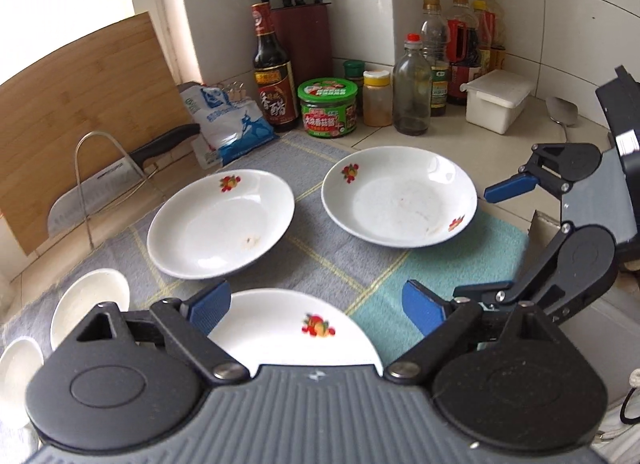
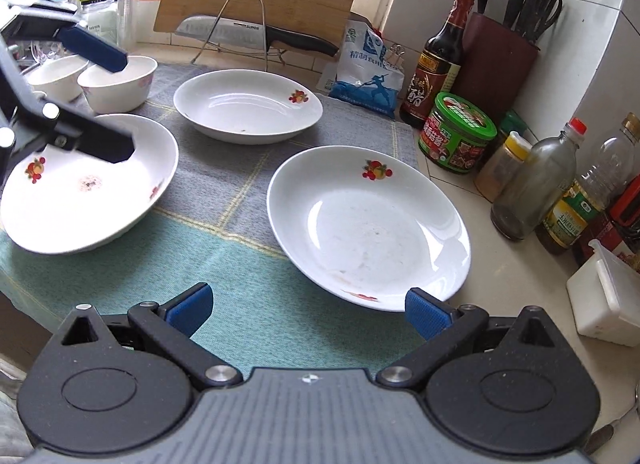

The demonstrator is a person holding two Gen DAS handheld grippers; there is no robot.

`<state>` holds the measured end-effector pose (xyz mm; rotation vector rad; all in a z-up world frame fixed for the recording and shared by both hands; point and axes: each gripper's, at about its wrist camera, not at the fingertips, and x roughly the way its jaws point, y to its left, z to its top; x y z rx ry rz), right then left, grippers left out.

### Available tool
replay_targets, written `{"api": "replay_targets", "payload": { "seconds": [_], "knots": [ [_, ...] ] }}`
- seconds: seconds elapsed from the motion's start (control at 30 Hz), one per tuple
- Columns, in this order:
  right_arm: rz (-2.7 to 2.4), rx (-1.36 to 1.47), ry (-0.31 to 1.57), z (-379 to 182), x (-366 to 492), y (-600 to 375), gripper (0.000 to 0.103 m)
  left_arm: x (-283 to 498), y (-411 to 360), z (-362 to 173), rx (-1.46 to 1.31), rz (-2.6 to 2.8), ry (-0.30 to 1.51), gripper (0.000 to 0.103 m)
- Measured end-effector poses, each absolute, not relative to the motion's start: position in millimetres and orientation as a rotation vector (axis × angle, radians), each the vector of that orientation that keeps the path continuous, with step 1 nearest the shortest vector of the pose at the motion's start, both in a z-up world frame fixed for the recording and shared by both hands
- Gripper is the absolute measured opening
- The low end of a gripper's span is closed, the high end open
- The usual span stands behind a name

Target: Organize plates and bowls

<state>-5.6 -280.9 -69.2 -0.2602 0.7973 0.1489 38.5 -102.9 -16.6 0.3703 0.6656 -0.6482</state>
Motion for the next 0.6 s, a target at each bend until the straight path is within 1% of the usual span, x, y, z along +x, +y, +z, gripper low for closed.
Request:
{"api": "replay_targets", "payload": {
  "seconds": [0.27, 0.6],
  "knots": [
    [0.211, -0.202, 0.787, -64.8, -1.6, -248.1, 0.103, 13.2, -47.3, -36.3, 0.311, -0.532, 0.725, 0.093],
    [0.251, -0.092, 0.796, -61.7, 9.1, -220.7, 0.103, -8.9, -9.3, -56.5, 0.335, -0.536, 0.769, 0.093]
  ]
}}
